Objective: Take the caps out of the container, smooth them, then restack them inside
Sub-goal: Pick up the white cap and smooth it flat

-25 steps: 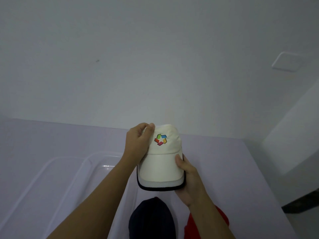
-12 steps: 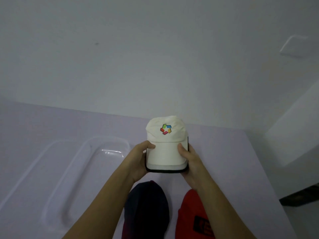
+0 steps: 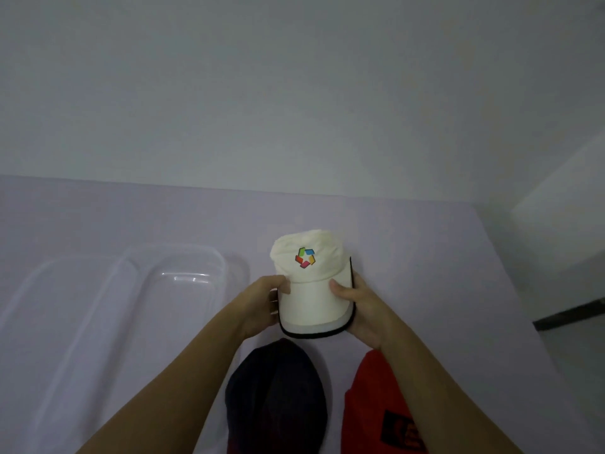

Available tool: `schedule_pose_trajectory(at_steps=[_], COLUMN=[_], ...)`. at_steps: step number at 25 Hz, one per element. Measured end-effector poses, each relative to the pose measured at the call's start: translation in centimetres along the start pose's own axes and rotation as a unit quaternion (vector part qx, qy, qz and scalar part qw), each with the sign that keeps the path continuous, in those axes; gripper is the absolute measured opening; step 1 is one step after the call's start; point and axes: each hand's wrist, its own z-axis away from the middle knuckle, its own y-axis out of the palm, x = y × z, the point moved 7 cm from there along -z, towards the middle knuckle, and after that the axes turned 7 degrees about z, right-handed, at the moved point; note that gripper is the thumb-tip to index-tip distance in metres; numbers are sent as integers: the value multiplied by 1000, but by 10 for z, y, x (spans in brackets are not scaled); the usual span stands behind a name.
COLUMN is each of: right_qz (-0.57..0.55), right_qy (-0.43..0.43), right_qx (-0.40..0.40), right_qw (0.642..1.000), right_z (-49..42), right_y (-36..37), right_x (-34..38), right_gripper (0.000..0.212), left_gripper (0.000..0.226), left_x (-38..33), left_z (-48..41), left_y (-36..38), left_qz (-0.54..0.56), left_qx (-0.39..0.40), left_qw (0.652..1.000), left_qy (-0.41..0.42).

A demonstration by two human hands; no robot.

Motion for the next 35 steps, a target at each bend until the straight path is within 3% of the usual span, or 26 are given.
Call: schedule_pose_trajectory(at_steps=[5, 9, 11, 15, 18, 21, 24, 28, 32, 33, 35], right_qz=[80, 111, 175, 419, 435, 488, 493, 465, 601, 612, 596], right_qy=[103, 117, 102, 70, 35, -118, -203, -195, -153, -153, -155], right_qx=[-33, -58, -112, -150, -152, -179, -149, -124, -163, -162, -150], right_qw=[991, 985, 973, 893, 887, 846, 833, 855, 768, 759, 773], right_z=[-16, -19, -19, -24, -23, -21, -28, -43, -54, -55, -55], right_y=[-25, -37, -44, -55, -62, -57, -36, -19, -22, -22, -22], right_x=[-20, -23, -18, -17, -10, 25, 46, 47, 52, 52, 52], right_gripper=[46, 37, 40, 57, 71, 57, 47, 30, 27, 29, 27], left_gripper=[51, 77, 80, 74, 69, 46, 38, 19, 19, 20, 23], left_x=[4, 15, 13, 8, -6, -41, -52, -51, -59, -60, -61], left_z=[-35, -60, -58, -53, -50, -43, -48, -55, -61, -62, -62], left_y=[5, -6, -8, -11, -15, -18, -13, 1, 5, 5, 7], left_qz=[-85, -206, -292, -392, -397, -364, -333, -343, -502, -520, -522], left_qx=[12, -45, -92, -139, -142, -154, -83, -23, -40, -42, -40], left_qw=[996, 976, 947, 902, 891, 877, 899, 905, 820, 808, 810], left_qy=[19, 63, 93, 115, 168, 275, 271, 252, 273, 275, 266])
